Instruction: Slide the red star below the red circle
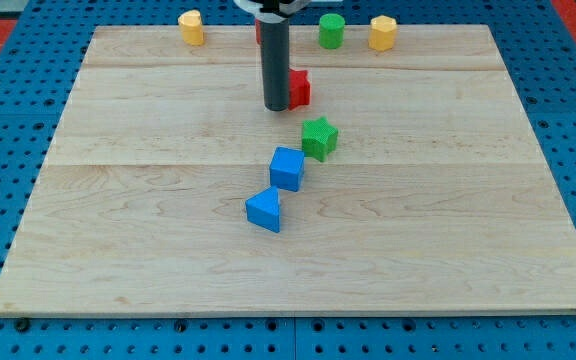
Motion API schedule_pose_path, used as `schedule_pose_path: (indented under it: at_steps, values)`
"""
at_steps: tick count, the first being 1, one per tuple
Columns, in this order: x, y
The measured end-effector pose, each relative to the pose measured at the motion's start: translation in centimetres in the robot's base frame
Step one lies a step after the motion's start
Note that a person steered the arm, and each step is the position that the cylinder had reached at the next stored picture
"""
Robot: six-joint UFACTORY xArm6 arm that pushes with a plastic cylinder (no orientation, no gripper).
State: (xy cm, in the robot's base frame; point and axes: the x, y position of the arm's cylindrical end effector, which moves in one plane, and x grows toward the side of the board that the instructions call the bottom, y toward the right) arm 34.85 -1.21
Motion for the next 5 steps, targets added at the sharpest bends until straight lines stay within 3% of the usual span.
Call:
schedule_pose_path:
  at_steps: [2,5]
  values:
    - [1.8,5.4]
    - [-7.0,0.3]
